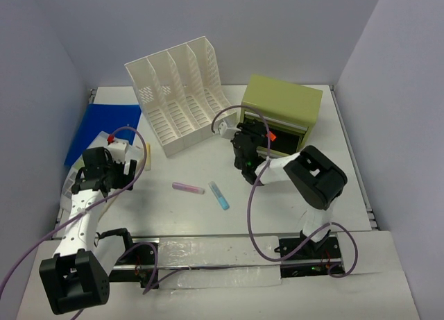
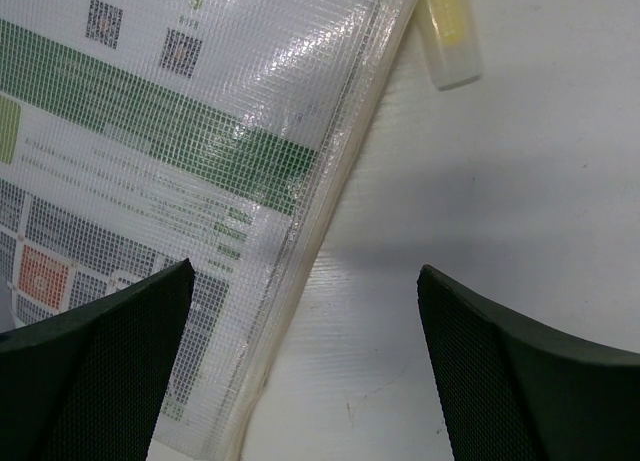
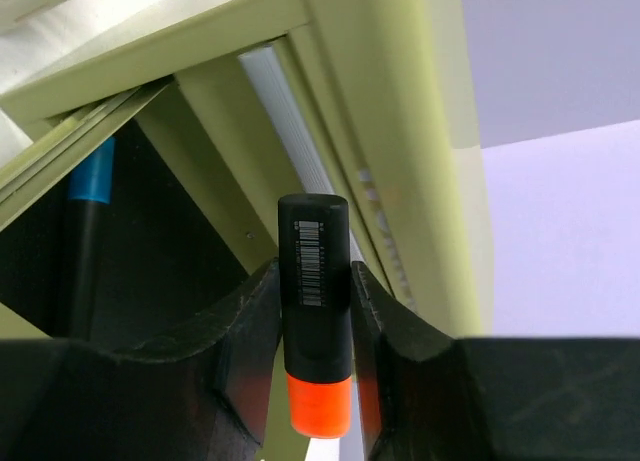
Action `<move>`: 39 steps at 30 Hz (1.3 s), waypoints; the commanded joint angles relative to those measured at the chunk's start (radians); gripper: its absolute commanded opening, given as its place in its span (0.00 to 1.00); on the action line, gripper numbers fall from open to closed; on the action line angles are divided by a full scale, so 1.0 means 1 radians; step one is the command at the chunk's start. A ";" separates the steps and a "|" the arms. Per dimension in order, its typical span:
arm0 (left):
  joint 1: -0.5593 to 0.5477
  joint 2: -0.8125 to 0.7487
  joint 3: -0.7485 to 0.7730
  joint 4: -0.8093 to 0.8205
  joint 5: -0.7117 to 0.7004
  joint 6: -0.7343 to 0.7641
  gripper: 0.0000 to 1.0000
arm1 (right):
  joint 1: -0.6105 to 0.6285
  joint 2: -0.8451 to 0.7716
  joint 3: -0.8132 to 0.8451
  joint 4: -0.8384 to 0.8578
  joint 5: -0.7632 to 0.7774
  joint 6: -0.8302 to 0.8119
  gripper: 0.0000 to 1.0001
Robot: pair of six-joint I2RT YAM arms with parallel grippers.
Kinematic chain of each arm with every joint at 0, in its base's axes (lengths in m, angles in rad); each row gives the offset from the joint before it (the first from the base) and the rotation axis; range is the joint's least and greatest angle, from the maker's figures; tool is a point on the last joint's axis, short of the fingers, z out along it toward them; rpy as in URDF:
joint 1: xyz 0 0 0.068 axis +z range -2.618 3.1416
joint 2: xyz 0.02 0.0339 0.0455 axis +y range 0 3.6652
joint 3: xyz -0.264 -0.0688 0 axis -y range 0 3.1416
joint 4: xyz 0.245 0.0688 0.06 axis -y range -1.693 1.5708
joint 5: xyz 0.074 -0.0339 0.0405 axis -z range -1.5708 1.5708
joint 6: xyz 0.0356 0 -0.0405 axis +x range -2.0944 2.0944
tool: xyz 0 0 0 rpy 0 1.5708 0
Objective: Organize the desk
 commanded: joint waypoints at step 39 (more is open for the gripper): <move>0.004 0.026 0.009 0.035 0.016 -0.005 0.99 | 0.273 -0.044 0.267 -1.218 -0.755 1.464 0.73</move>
